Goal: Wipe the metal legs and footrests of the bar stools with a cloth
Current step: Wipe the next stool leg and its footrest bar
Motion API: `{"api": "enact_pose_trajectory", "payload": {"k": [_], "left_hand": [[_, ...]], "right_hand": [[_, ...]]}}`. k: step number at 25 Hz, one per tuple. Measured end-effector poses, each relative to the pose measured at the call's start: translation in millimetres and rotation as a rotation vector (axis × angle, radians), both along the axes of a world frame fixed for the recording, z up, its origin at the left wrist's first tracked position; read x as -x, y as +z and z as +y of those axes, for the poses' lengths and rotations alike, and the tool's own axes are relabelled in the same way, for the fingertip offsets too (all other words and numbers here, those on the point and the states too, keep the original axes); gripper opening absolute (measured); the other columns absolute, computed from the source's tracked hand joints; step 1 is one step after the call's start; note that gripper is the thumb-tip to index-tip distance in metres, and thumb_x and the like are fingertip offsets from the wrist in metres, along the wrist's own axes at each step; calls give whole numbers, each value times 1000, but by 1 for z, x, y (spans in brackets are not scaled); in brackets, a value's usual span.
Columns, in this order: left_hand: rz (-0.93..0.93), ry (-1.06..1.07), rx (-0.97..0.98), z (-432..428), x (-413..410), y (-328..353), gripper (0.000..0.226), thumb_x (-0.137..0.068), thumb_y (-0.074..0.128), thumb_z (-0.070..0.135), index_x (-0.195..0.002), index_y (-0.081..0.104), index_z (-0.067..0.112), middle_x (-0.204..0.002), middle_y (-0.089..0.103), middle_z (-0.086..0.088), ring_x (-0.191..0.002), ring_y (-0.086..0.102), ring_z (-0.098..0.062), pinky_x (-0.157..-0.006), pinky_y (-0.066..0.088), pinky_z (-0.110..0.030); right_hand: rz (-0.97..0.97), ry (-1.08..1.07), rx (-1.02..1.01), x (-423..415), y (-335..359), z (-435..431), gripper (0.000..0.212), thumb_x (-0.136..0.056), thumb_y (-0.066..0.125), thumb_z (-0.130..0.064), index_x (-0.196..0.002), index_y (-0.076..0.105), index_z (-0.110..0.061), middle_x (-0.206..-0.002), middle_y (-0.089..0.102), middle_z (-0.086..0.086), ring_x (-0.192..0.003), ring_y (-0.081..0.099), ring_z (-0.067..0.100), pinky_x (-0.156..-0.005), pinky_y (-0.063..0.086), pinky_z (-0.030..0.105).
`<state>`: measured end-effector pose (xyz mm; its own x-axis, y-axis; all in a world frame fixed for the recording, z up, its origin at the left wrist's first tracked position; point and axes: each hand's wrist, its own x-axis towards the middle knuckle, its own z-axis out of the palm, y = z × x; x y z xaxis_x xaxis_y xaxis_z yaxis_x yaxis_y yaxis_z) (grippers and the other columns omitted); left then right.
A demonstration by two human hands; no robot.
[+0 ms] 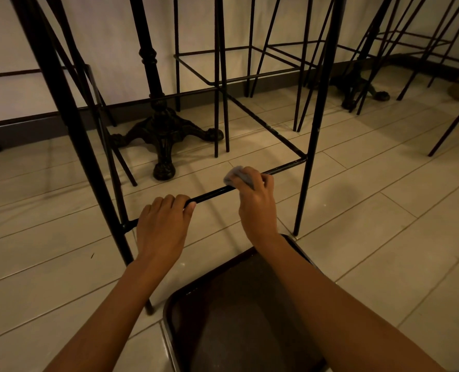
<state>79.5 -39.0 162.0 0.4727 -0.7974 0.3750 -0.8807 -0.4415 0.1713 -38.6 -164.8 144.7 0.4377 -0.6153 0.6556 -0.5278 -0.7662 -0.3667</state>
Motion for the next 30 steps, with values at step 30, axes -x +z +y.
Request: {"api": "enact_pose_trajectory", "payload": {"k": [30], "left_hand": [[7, 26, 0, -2, 2, -1, 37, -94, 34, 35, -98, 61, 10, -82, 64, -11, -77, 57, -29, -67, 41, -38]], "right_hand": [[-55, -49, 34, 24, -2, -29, 45, -77, 63, 11, -115, 61, -12, -119, 55, 18, -107, 49, 36, -81, 40, 25]]}}
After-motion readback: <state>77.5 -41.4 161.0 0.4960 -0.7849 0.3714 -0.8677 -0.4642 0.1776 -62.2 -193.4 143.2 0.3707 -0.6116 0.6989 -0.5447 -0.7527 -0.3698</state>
